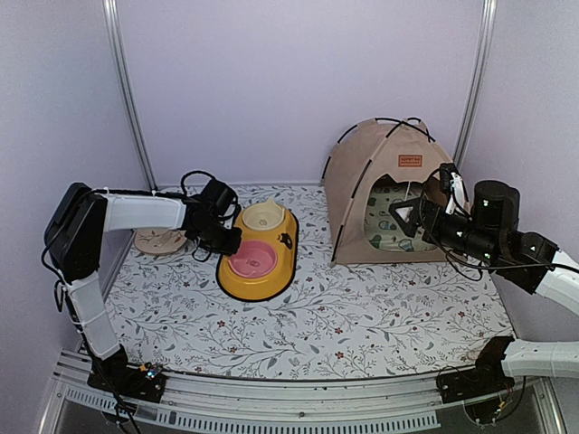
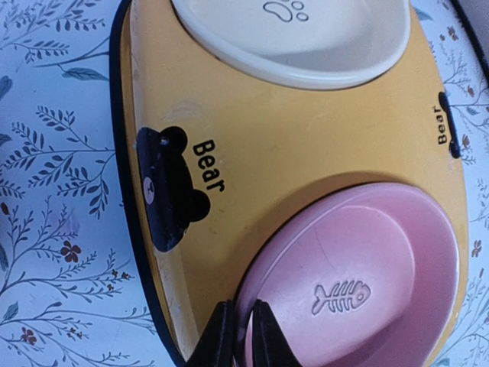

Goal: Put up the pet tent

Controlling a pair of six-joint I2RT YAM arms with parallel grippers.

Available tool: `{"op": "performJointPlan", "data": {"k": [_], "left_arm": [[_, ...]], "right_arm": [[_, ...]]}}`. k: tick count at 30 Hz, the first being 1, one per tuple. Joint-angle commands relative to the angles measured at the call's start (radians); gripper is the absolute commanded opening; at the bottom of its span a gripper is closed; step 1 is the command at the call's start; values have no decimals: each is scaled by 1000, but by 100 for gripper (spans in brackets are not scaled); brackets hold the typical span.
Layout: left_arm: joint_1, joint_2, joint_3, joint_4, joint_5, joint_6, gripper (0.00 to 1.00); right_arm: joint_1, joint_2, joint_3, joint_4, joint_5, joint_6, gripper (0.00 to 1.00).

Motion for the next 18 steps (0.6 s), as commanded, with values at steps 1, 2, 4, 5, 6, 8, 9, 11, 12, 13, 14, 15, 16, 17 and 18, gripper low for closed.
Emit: {"op": "performJointPlan", "data": {"k": [1, 2, 4, 5, 6, 8, 9, 11, 12, 13, 14, 15, 16, 17, 18], "left_arm": [[-33, 25, -11, 75, 73, -52, 9], [-35, 31, -5, 78, 76, -56, 9], [-40, 42, 12, 79, 77, -63, 9], [-42, 48, 23, 80, 80, -65, 9], [-43, 54, 34, 80, 82, -68, 9], [-45, 66, 54, 79, 89, -72, 9], [-46, 71, 63, 79, 92, -74, 10], [-51, 78, 76, 80, 94, -77, 10], [-53, 80, 79, 80, 95, -81, 11], [-56, 82, 82, 81, 95, -84, 11], [-58, 82, 82, 84, 98, -86, 11], [-61, 81, 82, 86, 100, -90, 12], [-64, 82, 84, 88, 100, -91, 13], [-66, 82, 89, 89, 98, -93, 13], [-66, 83, 93, 89, 94, -93, 13]], "right_arm": [[0, -8, 7, -5, 5, 7, 99], [0, -8, 8, -6, 4, 6, 99], [0, -9, 9, -9, 4, 5, 99], [0, -11, 9, -12, 5, 4, 99], [0, -13, 9, -14, 6, 4, 99], [0, -17, 10, -20, 8, 4, 99], [0, -19, 10, -22, 10, 4, 99], [0, -25, 10, -26, 13, 4, 99], [0, -27, 10, -28, 14, 3, 99], [0, -29, 7, -28, 15, 3, 99], [0, -29, 7, -29, 15, 3, 99], [0, -30, 6, -28, 16, 3, 99], [0, -30, 6, -28, 16, 4, 99], [0, -29, 6, -28, 16, 4, 99], [0, -27, 7, -27, 14, 4, 99]]}}
